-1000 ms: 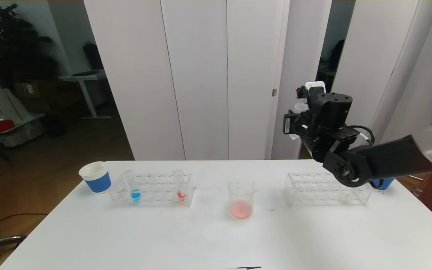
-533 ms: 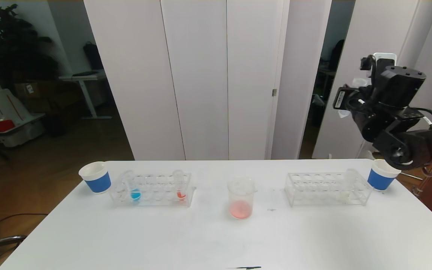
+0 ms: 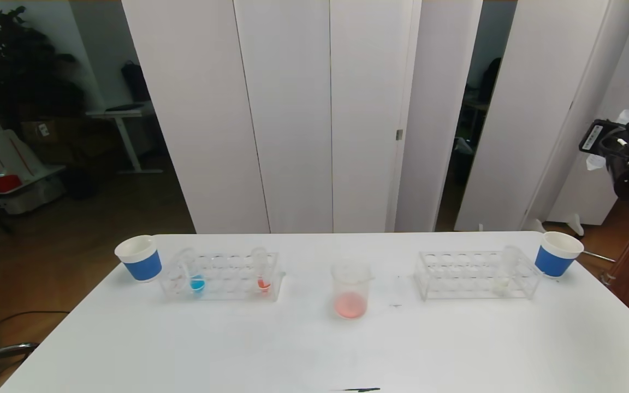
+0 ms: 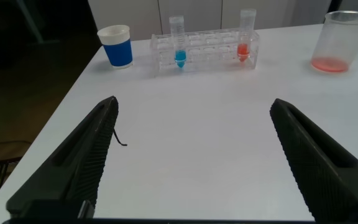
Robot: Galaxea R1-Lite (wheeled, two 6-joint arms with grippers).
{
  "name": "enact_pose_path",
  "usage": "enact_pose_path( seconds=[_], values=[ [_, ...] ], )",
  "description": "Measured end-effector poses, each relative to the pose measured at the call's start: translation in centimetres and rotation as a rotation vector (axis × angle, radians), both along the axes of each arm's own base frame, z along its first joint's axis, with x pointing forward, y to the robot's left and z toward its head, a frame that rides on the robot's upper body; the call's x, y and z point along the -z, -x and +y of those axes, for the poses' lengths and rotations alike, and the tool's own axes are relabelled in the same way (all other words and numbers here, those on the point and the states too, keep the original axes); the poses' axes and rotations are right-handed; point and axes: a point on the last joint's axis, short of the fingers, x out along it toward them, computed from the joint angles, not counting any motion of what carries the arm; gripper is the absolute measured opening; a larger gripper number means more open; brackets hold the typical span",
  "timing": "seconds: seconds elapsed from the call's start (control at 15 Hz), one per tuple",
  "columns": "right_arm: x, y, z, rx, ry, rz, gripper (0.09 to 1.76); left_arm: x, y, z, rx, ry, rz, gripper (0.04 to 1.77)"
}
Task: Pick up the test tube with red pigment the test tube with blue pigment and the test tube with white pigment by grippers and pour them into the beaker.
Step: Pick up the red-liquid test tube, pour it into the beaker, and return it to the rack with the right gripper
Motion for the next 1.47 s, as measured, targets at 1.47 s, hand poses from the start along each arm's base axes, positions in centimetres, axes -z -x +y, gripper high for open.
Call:
enact_pose_path(
  seconds=[1.47],
  values=[
    [17.1, -3.9, -5.7, 0.080, -0.145, 0.300, 0.59, 0.0, 0.0, 0.0, 0.000, 0.000, 0.000, 1.74]
  ],
)
